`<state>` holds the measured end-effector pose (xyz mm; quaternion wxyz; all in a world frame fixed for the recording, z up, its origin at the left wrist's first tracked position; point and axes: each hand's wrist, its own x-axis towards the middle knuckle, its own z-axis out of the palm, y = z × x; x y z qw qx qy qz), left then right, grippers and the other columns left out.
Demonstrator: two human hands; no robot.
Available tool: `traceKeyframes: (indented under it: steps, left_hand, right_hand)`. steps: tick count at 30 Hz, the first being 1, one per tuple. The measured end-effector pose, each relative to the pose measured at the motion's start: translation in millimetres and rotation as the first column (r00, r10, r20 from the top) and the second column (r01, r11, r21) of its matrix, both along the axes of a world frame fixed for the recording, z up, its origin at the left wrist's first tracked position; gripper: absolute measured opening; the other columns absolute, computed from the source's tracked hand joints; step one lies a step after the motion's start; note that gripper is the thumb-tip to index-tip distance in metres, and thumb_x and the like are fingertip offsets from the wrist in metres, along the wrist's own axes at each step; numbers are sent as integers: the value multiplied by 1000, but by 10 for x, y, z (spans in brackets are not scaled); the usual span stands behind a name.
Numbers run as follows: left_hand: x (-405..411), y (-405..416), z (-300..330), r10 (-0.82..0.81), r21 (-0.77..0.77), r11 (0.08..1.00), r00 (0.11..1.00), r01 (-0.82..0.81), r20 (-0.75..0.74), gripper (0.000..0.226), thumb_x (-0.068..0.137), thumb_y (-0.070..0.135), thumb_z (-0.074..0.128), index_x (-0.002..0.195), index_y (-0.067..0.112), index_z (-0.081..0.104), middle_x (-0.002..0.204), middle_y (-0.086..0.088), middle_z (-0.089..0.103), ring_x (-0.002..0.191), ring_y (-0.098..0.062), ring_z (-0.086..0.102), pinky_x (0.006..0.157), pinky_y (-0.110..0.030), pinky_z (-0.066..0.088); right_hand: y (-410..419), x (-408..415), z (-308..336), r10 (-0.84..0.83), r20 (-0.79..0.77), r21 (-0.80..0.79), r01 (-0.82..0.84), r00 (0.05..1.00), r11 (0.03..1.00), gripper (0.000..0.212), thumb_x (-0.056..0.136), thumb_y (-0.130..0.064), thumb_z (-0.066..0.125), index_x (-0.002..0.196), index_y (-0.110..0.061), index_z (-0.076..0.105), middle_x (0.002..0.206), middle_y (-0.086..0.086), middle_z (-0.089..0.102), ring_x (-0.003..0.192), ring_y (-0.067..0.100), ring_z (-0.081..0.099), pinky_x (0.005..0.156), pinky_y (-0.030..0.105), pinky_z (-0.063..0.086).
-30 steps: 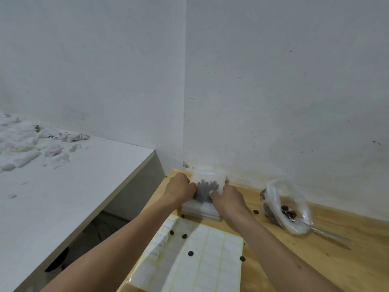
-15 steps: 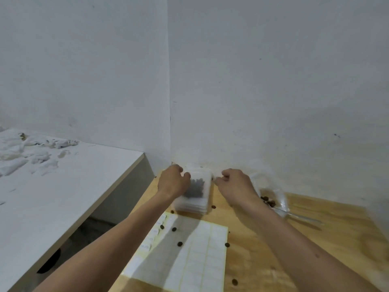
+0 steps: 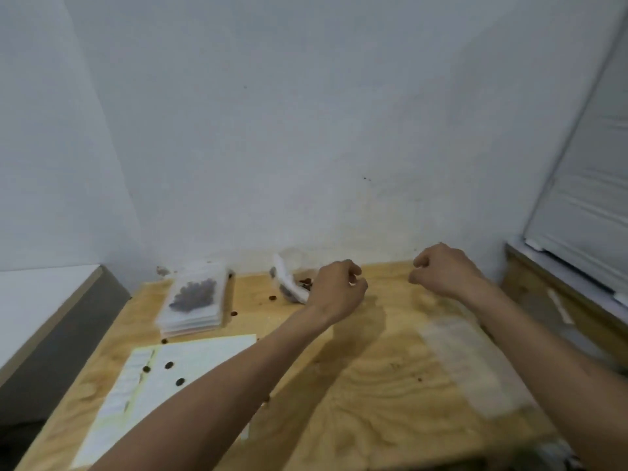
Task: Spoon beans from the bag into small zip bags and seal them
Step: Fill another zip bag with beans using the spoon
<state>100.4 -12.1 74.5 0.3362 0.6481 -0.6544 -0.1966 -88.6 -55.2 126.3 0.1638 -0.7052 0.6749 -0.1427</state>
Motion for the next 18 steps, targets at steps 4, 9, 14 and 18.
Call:
traceKeyframes:
  steps: [4, 9, 14, 18]
  left_hand:
    - [-648, -82, -211, -179, 164, 973, 980, 164, 85, 53, 95, 39, 66, 137, 6, 59, 131, -11, 64, 117, -26, 61, 90, -31, 47]
    - [-1162, -118, -453, -345, 358, 911, 857, 207, 383, 75, 86, 59, 70, 136, 5, 54, 138, -18, 44, 125, -37, 43, 102, -44, 43]
    - [-1165, -230, -398, -304, 428, 888, 912, 167, 276, 76, 74, 51, 86, 132, 11, 57, 135, -13, 48, 125, -33, 46, 104, -43, 46]
    - [-1009, -207, -478, -161, 396, 905, 987, 156, -21, 49, 74, 20, 85, 114, 16, 56, 116, -8, 64, 105, -26, 62, 86, -40, 56]
  right_hand:
    - [103, -586, -235, -74, -120, 164, 94, 990, 982, 52, 84, -28, 79, 124, 2, 67, 124, 19, 69, 109, 35, 67, 94, 45, 57]
    - [233, -795, -537, -45, -226, 306, 115, 973, 945, 57, 91, -34, 72, 136, -4, 55, 134, 15, 61, 120, 31, 62, 99, 36, 53]
    - [183, -845, -623, -95, -146, 309, 137, 985, 941, 60, 86, -30, 77, 134, -1, 55, 131, 16, 61, 117, 31, 62, 95, 35, 53]
    - [52, -858, -717, -181, 82, 329, 145, 980, 933, 68, 81, -21, 81, 140, -3, 53, 121, 16, 66, 97, 30, 69, 88, 40, 59]
